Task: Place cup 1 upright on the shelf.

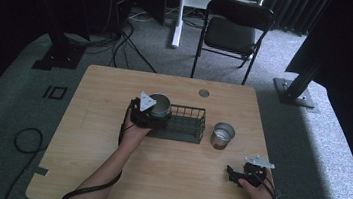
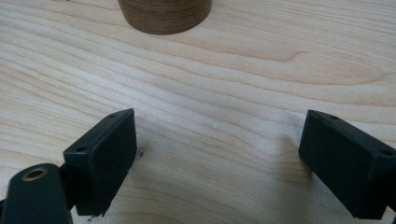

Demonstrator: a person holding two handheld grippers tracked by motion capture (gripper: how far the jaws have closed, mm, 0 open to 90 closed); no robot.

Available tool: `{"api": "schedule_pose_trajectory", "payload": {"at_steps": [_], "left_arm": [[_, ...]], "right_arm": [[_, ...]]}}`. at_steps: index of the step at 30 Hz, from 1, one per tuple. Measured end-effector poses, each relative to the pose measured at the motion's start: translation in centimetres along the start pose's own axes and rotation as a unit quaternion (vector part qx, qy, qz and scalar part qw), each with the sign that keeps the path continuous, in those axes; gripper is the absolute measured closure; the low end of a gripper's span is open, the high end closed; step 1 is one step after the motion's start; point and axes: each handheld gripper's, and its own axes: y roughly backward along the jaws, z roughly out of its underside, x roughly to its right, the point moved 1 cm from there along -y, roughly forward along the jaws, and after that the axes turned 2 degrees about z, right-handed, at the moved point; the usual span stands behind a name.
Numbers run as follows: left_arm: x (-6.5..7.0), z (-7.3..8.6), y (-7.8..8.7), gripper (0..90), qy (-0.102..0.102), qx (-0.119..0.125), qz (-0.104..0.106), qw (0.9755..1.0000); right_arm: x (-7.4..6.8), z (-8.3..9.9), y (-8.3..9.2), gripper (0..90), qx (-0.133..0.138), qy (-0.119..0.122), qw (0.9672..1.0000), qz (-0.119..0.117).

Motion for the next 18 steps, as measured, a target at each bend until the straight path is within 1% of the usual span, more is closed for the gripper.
{"api": "schedule_pose_trajectory", "payload": {"at_steps": [5,8,10,11,13,18], "left_arm": [[-0.2,0.4,0.7,0.3,0.001,-0.001,0.009,1.0],[-0.3,0.5,0.9,0.3,-0.002,-0.002,0.018,0.9998],[-0.3,0.5,1.1,0.3,-0.008,-0.006,0.018,0.9998],[-0.3,0.6,1.2,0.3,-0.007,-0.005,0.018,0.9998],[-0.3,0.6,1.4,0.3,-0.011,-0.008,0.013,0.9998],[-0.6,0.7,1.7,0.3,-0.01,-0.011,0.01,0.9998]], "right_arm": [[0.0,0.0,0.0,11.0,0.0,0.0,1.0,0.0],[0.0,0.0,0.0,11.0,0.0,0.0,1.0,0.0],[0.0,0.0,0.0,11.0,0.0,0.0,1.0,0.0],[0.0,0.0,0.0,11.0,0.0,0.0,1.0,0.0],[0.0,0.0,0.0,11.0,0.0,0.0,1.0,0.0],[0.0,0.0,0.0,11.0,0.0,0.0,1.0,0.0]]}}
